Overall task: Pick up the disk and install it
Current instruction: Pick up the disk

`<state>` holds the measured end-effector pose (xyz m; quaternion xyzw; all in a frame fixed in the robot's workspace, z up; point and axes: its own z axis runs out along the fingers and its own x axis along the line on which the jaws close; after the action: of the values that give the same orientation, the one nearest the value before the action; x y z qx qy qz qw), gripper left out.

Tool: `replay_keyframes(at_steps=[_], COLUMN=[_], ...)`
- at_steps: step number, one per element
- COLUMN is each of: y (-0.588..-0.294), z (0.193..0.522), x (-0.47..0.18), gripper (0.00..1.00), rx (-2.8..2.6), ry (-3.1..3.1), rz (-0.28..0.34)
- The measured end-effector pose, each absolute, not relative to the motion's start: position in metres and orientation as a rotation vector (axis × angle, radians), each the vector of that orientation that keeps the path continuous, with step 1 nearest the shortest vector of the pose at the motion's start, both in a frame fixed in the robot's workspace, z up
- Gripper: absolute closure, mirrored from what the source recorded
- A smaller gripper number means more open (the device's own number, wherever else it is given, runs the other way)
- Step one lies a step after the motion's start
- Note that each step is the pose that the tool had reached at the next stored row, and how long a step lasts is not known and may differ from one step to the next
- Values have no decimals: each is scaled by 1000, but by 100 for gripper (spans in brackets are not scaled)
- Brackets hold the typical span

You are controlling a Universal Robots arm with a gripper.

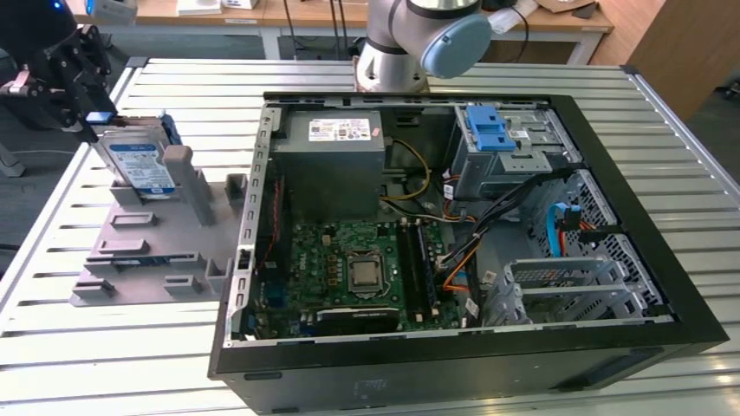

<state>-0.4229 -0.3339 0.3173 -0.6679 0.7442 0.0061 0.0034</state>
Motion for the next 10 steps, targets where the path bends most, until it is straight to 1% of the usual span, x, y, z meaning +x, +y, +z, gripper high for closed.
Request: replay_keyframes(at_steps=[8, 9, 10], y=[-333, -332, -331], z=[316, 315, 315], x=[-423, -423, -423], gripper=[41, 42, 49], rx=[-2093, -2094, -2093], ry=[2333, 2333, 2333], rz=[19, 19, 19])
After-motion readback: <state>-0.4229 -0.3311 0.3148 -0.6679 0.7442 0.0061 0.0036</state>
